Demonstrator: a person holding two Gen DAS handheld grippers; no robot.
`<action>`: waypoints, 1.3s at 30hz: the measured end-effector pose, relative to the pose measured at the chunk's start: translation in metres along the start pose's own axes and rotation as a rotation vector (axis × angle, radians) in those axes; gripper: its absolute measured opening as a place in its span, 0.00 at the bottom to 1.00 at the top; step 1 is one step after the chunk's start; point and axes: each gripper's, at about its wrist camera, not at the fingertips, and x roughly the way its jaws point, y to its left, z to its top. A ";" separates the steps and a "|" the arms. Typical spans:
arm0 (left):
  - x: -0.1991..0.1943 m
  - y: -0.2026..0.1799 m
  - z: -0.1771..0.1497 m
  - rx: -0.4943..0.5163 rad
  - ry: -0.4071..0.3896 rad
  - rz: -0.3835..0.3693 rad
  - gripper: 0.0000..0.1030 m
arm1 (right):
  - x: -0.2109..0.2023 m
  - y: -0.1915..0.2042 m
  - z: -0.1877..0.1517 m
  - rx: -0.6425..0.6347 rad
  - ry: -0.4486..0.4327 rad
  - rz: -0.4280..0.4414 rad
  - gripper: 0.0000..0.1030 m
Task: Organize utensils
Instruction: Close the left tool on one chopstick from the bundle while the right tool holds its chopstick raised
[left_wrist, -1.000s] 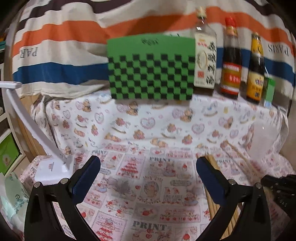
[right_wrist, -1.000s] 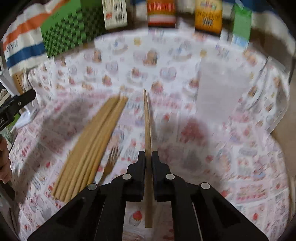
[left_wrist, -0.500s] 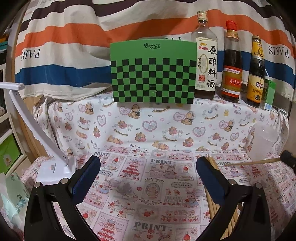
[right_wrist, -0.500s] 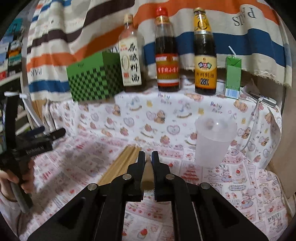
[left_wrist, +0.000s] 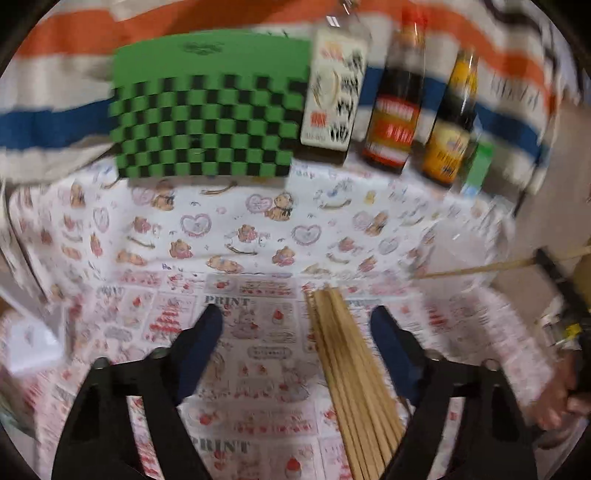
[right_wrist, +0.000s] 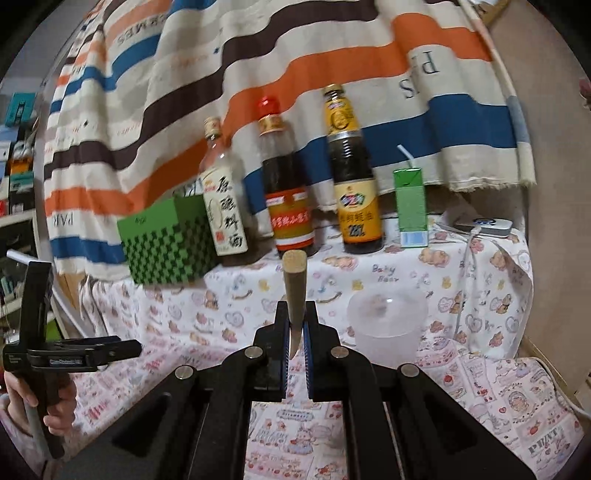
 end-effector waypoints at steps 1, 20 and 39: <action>0.011 -0.007 0.006 0.003 0.045 0.008 0.60 | 0.000 -0.001 0.001 -0.006 -0.011 -0.013 0.08; 0.116 -0.015 0.011 -0.085 0.315 0.108 0.17 | 0.005 -0.020 0.004 0.010 -0.023 -0.087 0.08; 0.095 -0.007 -0.006 -0.084 0.339 0.064 0.01 | 0.002 -0.021 0.005 -0.011 -0.042 -0.118 0.08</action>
